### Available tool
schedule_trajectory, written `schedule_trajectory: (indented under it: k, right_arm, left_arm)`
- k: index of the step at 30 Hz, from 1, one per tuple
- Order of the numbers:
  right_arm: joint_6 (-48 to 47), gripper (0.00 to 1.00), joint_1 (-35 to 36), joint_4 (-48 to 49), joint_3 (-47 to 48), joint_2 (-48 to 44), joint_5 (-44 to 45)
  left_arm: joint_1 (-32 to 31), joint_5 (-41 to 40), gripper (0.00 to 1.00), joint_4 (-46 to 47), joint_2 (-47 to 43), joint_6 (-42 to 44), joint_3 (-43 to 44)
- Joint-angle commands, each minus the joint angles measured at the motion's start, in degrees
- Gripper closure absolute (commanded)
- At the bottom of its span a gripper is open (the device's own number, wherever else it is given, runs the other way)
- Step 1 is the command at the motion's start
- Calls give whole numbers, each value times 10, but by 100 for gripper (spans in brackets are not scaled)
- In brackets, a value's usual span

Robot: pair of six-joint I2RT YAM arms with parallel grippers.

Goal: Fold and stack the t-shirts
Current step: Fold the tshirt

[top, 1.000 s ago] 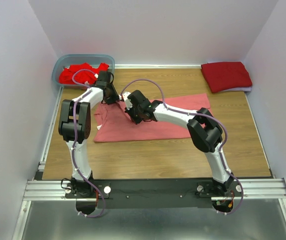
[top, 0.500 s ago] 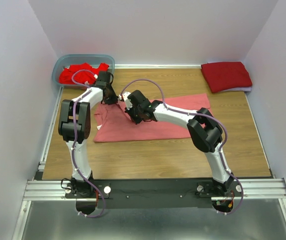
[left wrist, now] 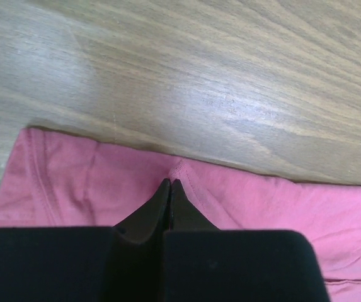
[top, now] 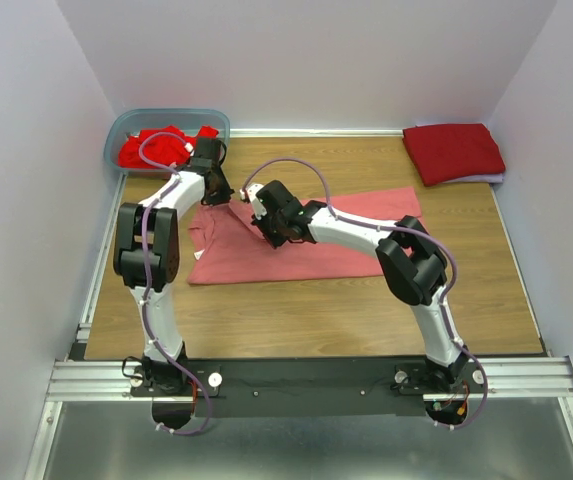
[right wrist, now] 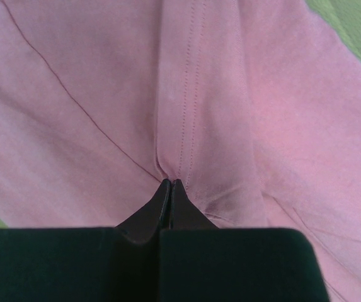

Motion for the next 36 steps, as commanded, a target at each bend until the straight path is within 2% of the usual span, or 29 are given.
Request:
schedule_trajectory:
  k: [1,22,36]
  right_arm:
    - [-13,100,4,-5,-18,-32,30]
    - [-48,100,5,-5,-93,-98,-1]
    - [-58,100,4,-5,-101,-81,-28]
  left_arm:
    - [-2,-26,98,-19,-32,17,13]
    - [-13,-42,99,-19,-98,13,-86]
    - [-14,-62,98,-15,-140,11,-154]
